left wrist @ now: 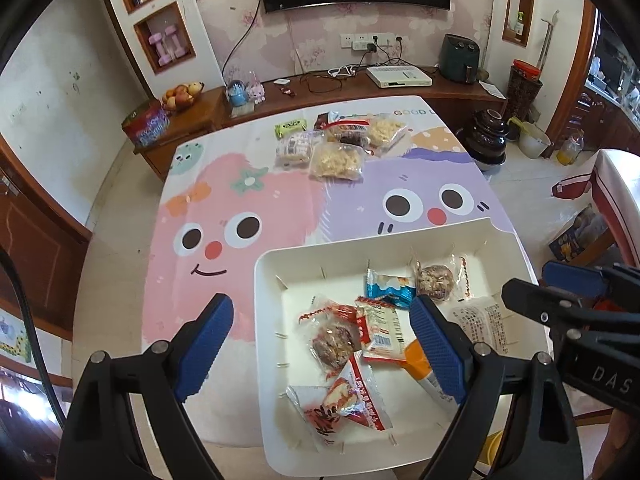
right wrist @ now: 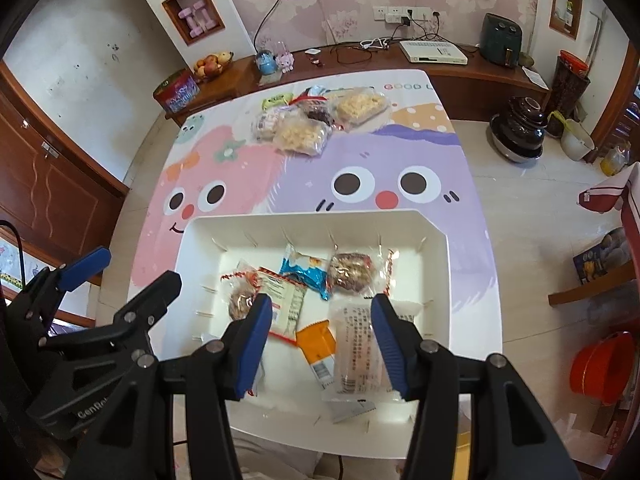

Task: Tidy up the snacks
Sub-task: 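Withdraw both tools from the tray toward the snack pile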

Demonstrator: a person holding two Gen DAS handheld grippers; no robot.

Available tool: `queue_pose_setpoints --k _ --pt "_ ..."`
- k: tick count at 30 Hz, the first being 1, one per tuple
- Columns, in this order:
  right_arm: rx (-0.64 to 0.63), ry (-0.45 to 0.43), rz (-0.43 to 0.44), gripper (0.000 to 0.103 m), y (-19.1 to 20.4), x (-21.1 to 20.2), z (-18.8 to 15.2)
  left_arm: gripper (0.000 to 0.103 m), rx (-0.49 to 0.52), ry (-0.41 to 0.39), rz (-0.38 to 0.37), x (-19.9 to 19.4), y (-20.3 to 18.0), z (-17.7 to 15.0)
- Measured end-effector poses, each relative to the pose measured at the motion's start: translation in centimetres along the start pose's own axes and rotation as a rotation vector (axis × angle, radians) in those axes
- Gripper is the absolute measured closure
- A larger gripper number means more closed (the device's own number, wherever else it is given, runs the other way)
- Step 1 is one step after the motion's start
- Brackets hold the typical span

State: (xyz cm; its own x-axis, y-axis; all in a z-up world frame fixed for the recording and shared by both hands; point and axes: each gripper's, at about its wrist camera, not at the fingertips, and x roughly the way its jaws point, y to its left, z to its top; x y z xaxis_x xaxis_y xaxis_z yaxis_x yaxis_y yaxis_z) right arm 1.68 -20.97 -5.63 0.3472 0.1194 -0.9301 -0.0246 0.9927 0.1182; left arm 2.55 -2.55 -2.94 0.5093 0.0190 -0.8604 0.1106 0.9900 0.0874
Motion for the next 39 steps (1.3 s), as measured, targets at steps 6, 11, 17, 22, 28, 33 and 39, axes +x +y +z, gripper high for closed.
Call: queue_pose_setpoints --k 6,11,17,22,28,33,39 --pt "-0.056 -0.030 -0.001 0.051 1.1 -0.1 0.6 0.014 0.018 -0.049 0.016 -1.0 0.5 0.2" --pt "-0.073 -0.035 0.007 0.051 1.6 -0.1 1.1 0.014 0.024 -0.092 0.013 -1.7 0.9 0.4" --pt "-0.080 -0.038 0.001 0.051 1.8 0.1 1.6 0.014 0.005 -0.115 -0.009 -1.8 1.6 0.7" --pt "-0.077 -0.041 -0.008 0.051 1.8 0.2 2.0 0.014 -0.009 -0.077 -0.028 -1.0 2.6 1.3" --pt "-0.064 -0.034 -0.014 0.051 1.5 0.7 3.1 0.014 -0.031 -0.043 -0.050 0.6 3.7 2.5" --pt "-0.055 -0.033 -0.012 0.051 1.0 0.8 5.0 0.014 -0.058 -0.036 -0.073 1.5 5.1 4.6" --pt "-0.068 -0.057 -0.002 0.051 0.9 -0.1 9.5 0.014 -0.038 -0.052 -0.051 2.4 6.9 9.0"
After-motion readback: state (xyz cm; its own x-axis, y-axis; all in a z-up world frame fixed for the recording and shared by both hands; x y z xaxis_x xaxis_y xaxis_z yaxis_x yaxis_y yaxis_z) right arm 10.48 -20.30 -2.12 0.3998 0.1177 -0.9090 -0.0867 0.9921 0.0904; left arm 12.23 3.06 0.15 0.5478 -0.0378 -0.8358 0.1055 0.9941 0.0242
